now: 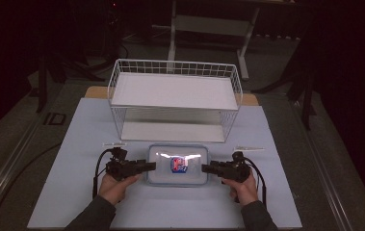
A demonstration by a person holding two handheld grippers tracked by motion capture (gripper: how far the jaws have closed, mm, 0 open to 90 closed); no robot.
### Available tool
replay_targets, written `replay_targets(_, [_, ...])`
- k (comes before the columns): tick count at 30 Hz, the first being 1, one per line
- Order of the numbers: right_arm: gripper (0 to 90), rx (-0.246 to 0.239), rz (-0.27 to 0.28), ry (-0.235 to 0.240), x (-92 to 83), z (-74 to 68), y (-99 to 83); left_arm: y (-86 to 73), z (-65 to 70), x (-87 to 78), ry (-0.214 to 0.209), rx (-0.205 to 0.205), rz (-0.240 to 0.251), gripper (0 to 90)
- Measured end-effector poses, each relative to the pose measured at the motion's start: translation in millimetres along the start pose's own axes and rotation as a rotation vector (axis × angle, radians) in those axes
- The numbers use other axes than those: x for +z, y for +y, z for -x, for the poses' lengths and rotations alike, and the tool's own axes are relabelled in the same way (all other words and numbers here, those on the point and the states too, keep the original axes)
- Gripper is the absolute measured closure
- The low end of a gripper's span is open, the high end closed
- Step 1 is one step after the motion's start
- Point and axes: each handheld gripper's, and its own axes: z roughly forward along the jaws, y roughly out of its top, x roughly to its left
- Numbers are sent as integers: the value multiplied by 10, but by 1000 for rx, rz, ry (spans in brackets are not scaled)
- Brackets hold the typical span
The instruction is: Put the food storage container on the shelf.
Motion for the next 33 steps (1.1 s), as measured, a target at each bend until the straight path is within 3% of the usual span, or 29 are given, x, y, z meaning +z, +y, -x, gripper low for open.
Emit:
replay_targets(11, [511,-41,0,3,-47,-71,-12,-85,109,-85,23,76,2,529])
replay_targets(33, [517,-94,41,-1,-158,-197,63,-41,251,-158,24,132,43,530])
